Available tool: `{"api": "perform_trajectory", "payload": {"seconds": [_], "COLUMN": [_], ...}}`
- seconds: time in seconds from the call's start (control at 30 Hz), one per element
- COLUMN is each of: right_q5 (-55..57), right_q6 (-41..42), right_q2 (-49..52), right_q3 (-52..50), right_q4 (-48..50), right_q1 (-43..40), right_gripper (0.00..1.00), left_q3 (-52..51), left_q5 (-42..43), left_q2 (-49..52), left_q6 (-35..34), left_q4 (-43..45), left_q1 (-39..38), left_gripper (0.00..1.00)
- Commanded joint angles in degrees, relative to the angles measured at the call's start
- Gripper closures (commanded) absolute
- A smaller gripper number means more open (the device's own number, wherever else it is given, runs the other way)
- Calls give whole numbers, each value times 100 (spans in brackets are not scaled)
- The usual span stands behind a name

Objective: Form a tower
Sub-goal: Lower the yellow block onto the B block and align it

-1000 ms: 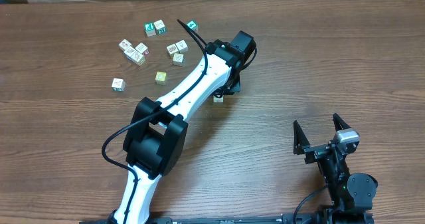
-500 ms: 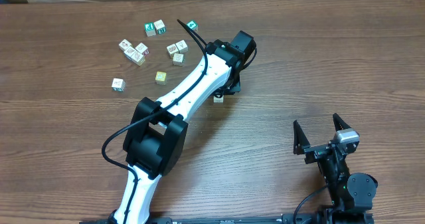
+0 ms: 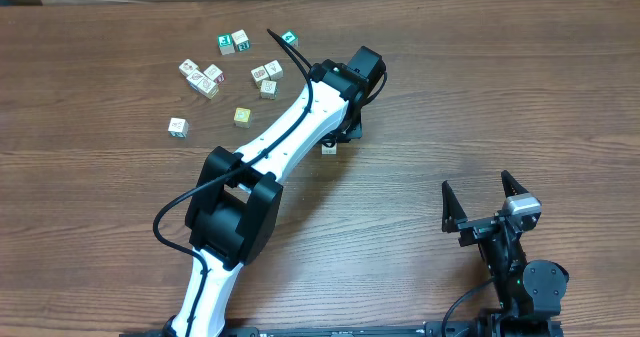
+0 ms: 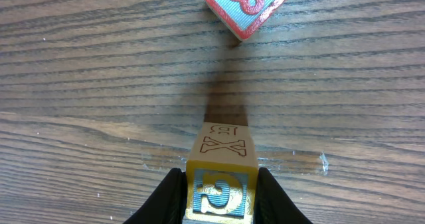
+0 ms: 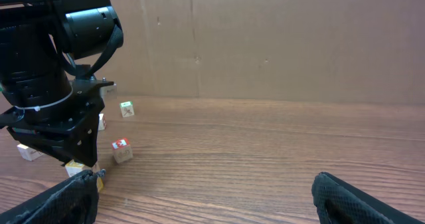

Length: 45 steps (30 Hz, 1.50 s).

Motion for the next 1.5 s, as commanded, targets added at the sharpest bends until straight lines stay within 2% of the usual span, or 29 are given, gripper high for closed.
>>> {"api": "perform_trajectory", "payload": {"seconds": [0.0,1.2,1.47], "right_q5": [55,55,55], "right_q6": [11,11,11], "right_q2": [-52,-52,-52], "right_q3": [-59,-59,-59], "right_q4": [28,28,28], "right_q1": [22,22,22], "right_gripper": [0,0,0], "left_q3": [-28,175,175], "left_q5": [7,103,101], "left_q2": [57,-20,-20], "left_q6": [94,94,442], "left_q4": [-20,-293,-238], "left_q1": [31,68,79], "left_gripper": [81,84,84]}}
